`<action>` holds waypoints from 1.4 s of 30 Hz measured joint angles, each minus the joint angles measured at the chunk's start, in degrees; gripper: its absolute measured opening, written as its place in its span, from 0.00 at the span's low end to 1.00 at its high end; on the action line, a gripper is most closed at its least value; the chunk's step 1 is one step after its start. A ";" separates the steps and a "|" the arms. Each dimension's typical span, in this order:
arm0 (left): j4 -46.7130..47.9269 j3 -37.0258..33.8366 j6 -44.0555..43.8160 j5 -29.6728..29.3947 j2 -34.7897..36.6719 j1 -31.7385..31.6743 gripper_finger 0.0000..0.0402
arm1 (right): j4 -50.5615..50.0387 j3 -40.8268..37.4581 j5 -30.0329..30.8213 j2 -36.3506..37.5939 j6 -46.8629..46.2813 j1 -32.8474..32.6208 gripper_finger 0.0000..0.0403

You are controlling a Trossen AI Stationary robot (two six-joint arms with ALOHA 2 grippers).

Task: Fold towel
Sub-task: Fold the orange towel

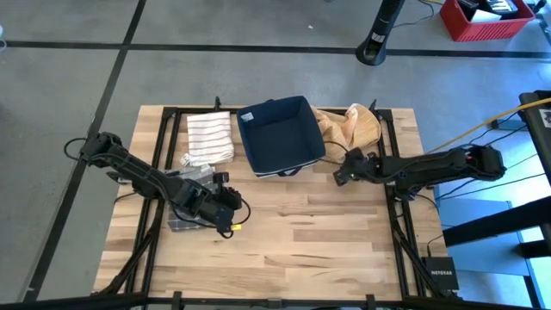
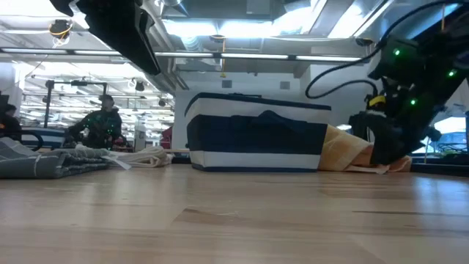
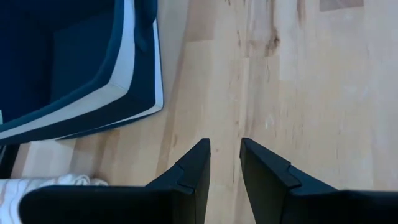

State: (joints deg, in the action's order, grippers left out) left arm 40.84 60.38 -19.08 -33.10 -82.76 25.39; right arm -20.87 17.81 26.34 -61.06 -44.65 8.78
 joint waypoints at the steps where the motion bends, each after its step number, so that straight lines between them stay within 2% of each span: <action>1: 0.00 0.00 0.00 0.00 0.00 0.00 0.20 | 1.18 -0.70 -0.75 0.00 1.08 1.09 0.47; 7: 0.04 0.00 0.01 0.00 0.00 0.00 0.20 | 7.64 -4.77 -0.80 0.00 4.97 4.62 0.44; 11: 0.05 0.00 0.09 0.00 0.00 0.00 0.20 | 12.41 -7.50 -1.92 -0.45 5.83 5.16 0.38; 14: 0.08 0.00 0.05 0.02 0.00 0.00 0.20 | 13.07 -8.80 -1.94 -0.97 5.91 5.06 0.29; 18: 0.04 -0.02 0.01 0.00 0.00 0.00 0.20 | 13.43 -8.80 -4.08 -1.07 6.49 4.72 0.06; 21: 0.05 -0.02 0.03 0.02 0.00 0.00 0.20 | 9.89 -6.83 -4.06 -1.20 5.80 2.51 0.05; 26: 0.04 -0.02 0.58 0.01 0.00 0.00 0.20 | -3.71 3.00 -0.64 0.92 4.93 -1.37 0.02; 35: 0.00 -0.02 1.56 0.00 0.00 0.00 0.20 | -31.25 33.72 14.70 3.91 7.54 -13.09 0.01; 42: -0.27 -0.02 1.54 0.00 0.00 0.00 0.20 | -34.41 53.08 21.38 2.90 11.01 -23.14 0.01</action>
State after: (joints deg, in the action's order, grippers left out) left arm 40.57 60.36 -17.54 -33.10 -82.76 25.39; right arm -55.27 70.89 47.72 -58.16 -33.63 -14.36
